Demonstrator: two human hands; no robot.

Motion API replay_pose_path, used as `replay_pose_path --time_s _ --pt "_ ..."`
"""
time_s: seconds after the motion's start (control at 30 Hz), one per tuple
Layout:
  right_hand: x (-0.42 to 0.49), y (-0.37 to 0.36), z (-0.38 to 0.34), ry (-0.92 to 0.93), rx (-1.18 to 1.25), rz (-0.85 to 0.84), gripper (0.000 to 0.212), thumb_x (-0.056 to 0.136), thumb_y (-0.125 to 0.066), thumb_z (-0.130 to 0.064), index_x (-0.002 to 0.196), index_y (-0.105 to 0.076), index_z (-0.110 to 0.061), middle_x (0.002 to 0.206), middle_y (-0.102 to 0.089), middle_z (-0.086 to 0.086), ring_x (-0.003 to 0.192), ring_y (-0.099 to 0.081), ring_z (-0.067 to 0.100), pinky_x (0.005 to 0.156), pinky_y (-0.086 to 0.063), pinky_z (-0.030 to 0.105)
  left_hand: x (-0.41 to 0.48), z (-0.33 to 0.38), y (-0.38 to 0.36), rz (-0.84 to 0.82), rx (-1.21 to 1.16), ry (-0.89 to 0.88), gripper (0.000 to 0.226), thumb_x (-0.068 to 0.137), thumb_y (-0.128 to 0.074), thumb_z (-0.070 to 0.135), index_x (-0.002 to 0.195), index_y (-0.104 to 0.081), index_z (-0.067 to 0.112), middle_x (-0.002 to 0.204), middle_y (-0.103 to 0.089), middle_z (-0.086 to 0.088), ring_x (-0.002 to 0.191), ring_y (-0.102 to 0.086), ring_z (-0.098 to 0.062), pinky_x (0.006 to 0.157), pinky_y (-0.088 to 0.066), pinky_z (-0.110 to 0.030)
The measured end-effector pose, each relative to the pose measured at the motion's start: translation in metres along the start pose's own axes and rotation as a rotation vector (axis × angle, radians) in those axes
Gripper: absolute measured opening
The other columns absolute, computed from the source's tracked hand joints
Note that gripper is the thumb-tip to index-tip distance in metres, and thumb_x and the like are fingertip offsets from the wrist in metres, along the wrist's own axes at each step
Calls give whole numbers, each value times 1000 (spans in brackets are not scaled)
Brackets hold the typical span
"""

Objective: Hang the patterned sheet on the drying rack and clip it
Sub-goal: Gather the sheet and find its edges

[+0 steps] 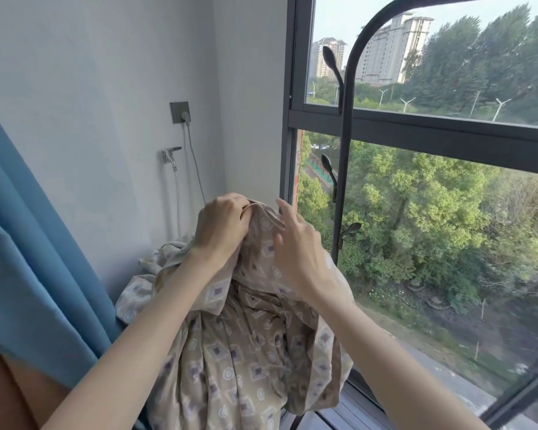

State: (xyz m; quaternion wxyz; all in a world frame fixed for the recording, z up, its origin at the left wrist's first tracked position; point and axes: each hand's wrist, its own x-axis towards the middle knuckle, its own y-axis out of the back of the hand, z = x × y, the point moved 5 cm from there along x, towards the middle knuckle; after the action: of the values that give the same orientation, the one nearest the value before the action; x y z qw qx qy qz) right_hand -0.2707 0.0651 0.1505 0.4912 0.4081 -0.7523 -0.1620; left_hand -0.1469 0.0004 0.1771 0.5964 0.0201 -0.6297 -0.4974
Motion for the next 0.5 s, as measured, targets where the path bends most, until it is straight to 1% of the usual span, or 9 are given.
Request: replay_pose_path --time_s 0.07,0.13,0.17,0.2,0.27,0.3,0.33,0.43,0.5 --pt "-2 -13 -2 -12 42 4 58 88 -53 -5 142 -37 -17 137 -52 7 98 -63 30 71 -41 31 2 6 -3 -21 -17 -12 20 90 -54 23 89 -73 14 94 -72 0 83 -66 -26 68 -52 -36" --pt "-1 -14 -1 -16 74 75 51 90 -53 -7 139 -44 -16 139 -51 4 107 -61 25 82 -43 30 2 10 -3 -23 -49 -36 20 90 -55 23 90 -73 15 96 -72 2 85 -66 -24 70 -53 -36" --pt "-1 -12 1 -20 94 117 45 91 -52 -7 135 -50 -15 136 -54 4 111 -60 23 87 -44 29 2 11 -2 -24 -72 -48 19 90 -56 22 91 -73 16 97 -72 3 86 -67 -23 72 -53 -35" --pt "0 -10 2 -13 105 154 38 91 -52 -7 128 -57 -15 128 -61 5 107 -63 22 87 -45 29 1 12 -2 -22 -100 -63 18 90 -57 21 91 -74 16 98 -72 4 86 -67 -20 74 -54 -34" --pt "1 -8 6 0 89 179 26 91 -51 -8 110 -68 -12 97 -73 8 82 -68 27 71 -50 35 -2 12 -2 -13 -139 -94 15 88 -60 17 91 -75 17 99 -72 7 88 -67 -16 75 -54 -32" --pt "3 -7 8 -9 74 168 22 91 -51 -6 102 -70 -10 83 -72 10 71 -66 29 64 -50 38 -3 10 -1 -8 -131 -102 14 87 -61 17 91 -75 18 99 -72 8 88 -67 -16 74 -55 -32" --pt "6 -6 12 -20 54 153 22 90 -52 -3 98 -71 -9 76 -71 10 66 -65 29 62 -50 39 -6 8 -1 2 -102 -105 13 87 -63 19 91 -75 20 99 -71 10 89 -66 -15 70 -55 -30" --pt "15 2 26 -80 48 181 30 89 -48 1 105 -71 -11 77 -73 11 65 -67 25 65 -55 37 -19 -4 -3 35 -1 -86 12 85 -65 30 86 -73 21 94 -69 11 88 -61 -15 58 -49 -26" --pt "23 4 41 -184 246 219 31 93 -45 -4 107 -71 -15 84 -74 8 70 -69 21 69 -57 37 -28 -16 -9 -19 -5 -28 21 88 -61 36 88 -72 18 95 -62 5 91 -56 -15 58 -49 -27"
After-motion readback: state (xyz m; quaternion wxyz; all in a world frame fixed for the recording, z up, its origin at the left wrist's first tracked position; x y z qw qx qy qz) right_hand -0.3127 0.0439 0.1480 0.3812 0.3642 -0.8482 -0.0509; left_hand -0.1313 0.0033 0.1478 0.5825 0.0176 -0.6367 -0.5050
